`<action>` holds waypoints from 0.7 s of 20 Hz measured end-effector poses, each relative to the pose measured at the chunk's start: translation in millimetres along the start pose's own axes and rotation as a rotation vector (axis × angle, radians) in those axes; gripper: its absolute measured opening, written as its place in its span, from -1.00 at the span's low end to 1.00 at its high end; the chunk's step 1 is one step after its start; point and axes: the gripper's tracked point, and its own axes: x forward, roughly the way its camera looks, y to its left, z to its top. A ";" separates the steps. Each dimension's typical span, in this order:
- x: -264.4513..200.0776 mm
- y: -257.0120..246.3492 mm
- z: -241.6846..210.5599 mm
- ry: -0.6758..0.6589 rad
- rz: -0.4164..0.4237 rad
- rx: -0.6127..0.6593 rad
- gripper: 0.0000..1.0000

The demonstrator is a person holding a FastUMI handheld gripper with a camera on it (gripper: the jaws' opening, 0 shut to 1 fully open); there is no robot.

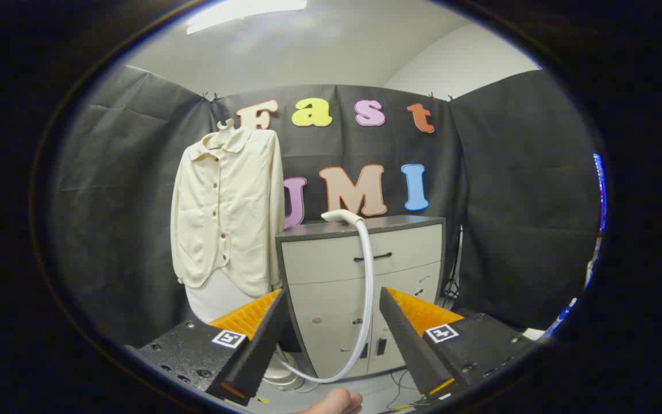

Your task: Iron the clothes twice with a garment steamer, once on the left side and once on the right side.

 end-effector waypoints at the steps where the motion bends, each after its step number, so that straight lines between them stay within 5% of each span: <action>1: -0.9 1.5 -0.2 0.000 0.000 0.000 0.95; 14: 4.4 15.0 -3.5 0.015 0.014 0.011 0.96</action>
